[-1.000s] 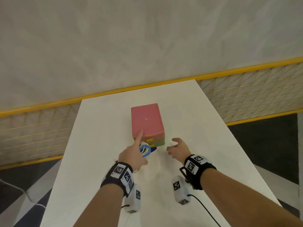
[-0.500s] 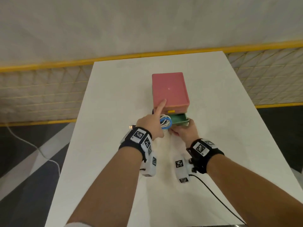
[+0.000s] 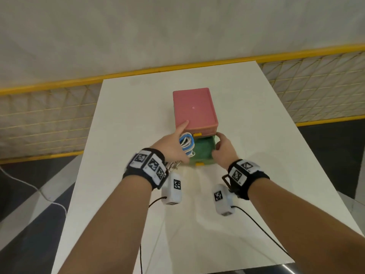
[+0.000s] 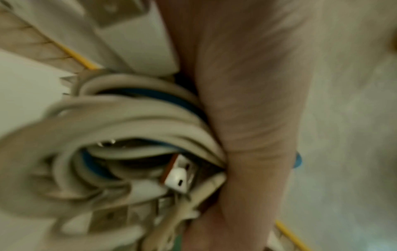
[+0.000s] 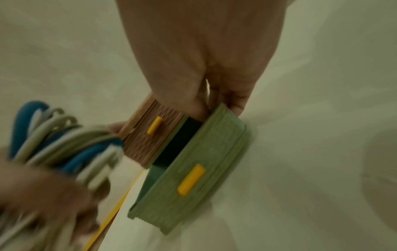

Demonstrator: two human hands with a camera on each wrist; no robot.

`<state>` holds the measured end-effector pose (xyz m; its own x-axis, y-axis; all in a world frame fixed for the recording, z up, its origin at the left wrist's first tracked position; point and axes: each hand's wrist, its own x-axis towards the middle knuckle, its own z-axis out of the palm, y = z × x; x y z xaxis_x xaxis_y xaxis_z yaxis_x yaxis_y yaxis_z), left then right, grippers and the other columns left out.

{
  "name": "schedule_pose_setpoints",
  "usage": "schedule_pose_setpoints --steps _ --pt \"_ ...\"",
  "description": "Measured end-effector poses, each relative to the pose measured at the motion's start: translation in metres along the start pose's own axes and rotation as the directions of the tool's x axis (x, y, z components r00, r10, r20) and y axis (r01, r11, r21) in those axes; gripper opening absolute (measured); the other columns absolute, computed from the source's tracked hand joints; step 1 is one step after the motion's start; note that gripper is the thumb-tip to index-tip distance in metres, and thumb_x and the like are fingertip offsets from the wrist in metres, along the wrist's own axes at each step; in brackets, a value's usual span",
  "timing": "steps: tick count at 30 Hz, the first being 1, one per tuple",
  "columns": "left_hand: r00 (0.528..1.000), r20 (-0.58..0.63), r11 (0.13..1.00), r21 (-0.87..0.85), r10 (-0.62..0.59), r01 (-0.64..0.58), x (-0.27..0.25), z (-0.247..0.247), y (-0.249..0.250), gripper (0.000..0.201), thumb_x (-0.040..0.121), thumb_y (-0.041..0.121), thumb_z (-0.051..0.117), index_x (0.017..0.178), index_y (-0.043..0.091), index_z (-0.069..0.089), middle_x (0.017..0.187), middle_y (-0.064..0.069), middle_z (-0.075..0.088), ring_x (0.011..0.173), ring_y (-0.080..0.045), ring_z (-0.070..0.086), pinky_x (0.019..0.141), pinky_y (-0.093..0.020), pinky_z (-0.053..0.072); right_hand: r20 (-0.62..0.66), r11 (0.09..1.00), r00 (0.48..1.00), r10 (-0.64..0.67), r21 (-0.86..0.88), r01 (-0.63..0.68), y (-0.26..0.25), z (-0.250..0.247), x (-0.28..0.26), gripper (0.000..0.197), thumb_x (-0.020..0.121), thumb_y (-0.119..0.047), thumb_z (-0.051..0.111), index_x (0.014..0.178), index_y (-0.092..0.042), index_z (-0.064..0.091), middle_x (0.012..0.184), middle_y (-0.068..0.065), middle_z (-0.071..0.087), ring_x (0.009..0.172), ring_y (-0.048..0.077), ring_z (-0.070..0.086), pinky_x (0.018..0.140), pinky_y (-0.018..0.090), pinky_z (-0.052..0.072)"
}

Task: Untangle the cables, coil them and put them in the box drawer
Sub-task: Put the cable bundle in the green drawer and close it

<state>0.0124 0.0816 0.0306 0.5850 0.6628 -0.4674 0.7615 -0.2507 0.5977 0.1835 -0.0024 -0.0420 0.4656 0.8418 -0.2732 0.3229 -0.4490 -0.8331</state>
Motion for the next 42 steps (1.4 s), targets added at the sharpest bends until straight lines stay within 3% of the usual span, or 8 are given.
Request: schedule_pose_setpoints --steps 5,11,16,19,25,31,35,42 --pt "0.958 -0.286 0.953 -0.293 -0.013 -0.075 -0.007 0.012 0.017 0.054 0.067 0.013 0.076 0.113 0.026 0.051 0.096 0.005 0.063 0.088 -0.017 0.062 0.075 -0.026 0.049 0.050 0.995 0.996 -0.068 -0.063 0.071 0.021 0.001 -0.026 0.088 0.076 0.008 0.049 0.150 -0.019 0.010 0.100 0.007 0.045 0.067 0.011 0.047 0.059 0.017 0.038" --pt "0.965 -0.256 0.932 0.332 -0.057 0.143 0.020 0.061 0.047 0.042 0.080 0.021 0.070 0.115 0.014 0.049 0.106 -0.006 0.065 0.096 -0.028 0.065 0.075 -0.034 0.047 0.046 0.977 0.987 -0.157 -0.138 0.162 0.014 -0.004 -0.029 0.095 0.075 0.011 0.049 0.150 -0.021 -0.001 0.141 0.010 0.025 0.096 0.028 0.054 0.076 0.030 0.046" --pt "0.922 -0.348 0.875 0.377 -0.171 0.304 0.047 0.085 0.057 0.020 0.094 0.012 0.050 0.113 0.012 0.057 0.114 -0.006 0.065 0.105 -0.025 0.064 0.083 -0.036 0.049 0.106 0.873 0.898 -0.426 -0.214 0.439 0.021 -0.007 -0.036 0.085 0.085 -0.001 0.052 0.147 -0.041 0.010 0.159 -0.014 0.009 0.133 0.016 0.042 0.103 0.032 0.043" --pt "0.910 -0.370 0.877 0.353 -0.188 0.325 0.052 0.093 0.057 0.019 0.097 0.012 0.044 0.110 0.010 0.057 0.111 -0.007 0.065 0.103 -0.025 0.065 0.079 -0.035 0.049 0.142 0.853 0.896 -0.421 -0.273 0.444 0.026 -0.007 -0.034 0.073 0.089 -0.008 0.053 0.147 -0.034 0.018 0.158 -0.011 0.015 0.130 0.022 0.047 0.105 0.039 0.043" --pt "0.973 0.078 0.892 0.421 -0.216 0.165 0.055 0.062 0.046 0.036 0.073 0.032 0.077 0.098 0.009 0.067 0.094 -0.009 0.069 0.086 -0.026 0.066 0.071 -0.032 0.052 0.407 0.772 0.888 -0.212 -0.488 0.408 0.008 -0.008 -0.015 0.080 0.089 -0.025 0.058 0.151 -0.021 0.008 0.160 0.001 0.006 0.127 0.030 0.049 0.103 0.037 0.042" --pt "0.920 -0.370 0.826 0.472 -0.132 0.308 0.052 0.104 0.036 0.042 0.091 0.020 0.056 0.121 -0.008 0.051 0.111 -0.016 0.064 0.099 -0.029 0.066 0.075 -0.034 0.051 0.459 0.675 0.888 -0.029 -0.646 0.357 -0.010 -0.003 -0.003 0.086 0.088 -0.016 0.054 0.148 -0.005 -0.006 0.129 0.022 0.055 0.104 0.036 0.061 0.077 0.037 0.045" --pt "0.904 -0.388 0.810 0.464 -0.179 0.359 0.046 0.105 0.037 0.041 0.086 0.021 0.033 0.078 0.008 0.071 0.069 -0.004 0.068 0.058 -0.017 0.065 0.052 -0.024 0.047 0.413 0.699 0.885 -0.213 -0.569 0.434 0.008 -0.005 -0.013 0.087 0.087 -0.016 0.056 0.149 -0.006 -0.004 0.154 0.016 0.025 0.100 0.033 0.063 0.082 0.037 0.048" --pt "0.978 -0.108 0.875 0.438 -0.179 0.209 0.041 0.071 0.042 0.052 0.081 0.032 0.065 0.120 -0.001 0.053 0.100 -0.008 0.061 0.092 -0.025 0.064 0.072 -0.032 0.051 0.415 0.665 0.886 -0.206 -0.605 0.438 0.015 0.001 -0.010 0.075 0.091 -0.011 0.046 0.150 -0.014 0.000 0.160 0.009 0.004 0.110 0.034 0.059 0.095 0.037 0.043"
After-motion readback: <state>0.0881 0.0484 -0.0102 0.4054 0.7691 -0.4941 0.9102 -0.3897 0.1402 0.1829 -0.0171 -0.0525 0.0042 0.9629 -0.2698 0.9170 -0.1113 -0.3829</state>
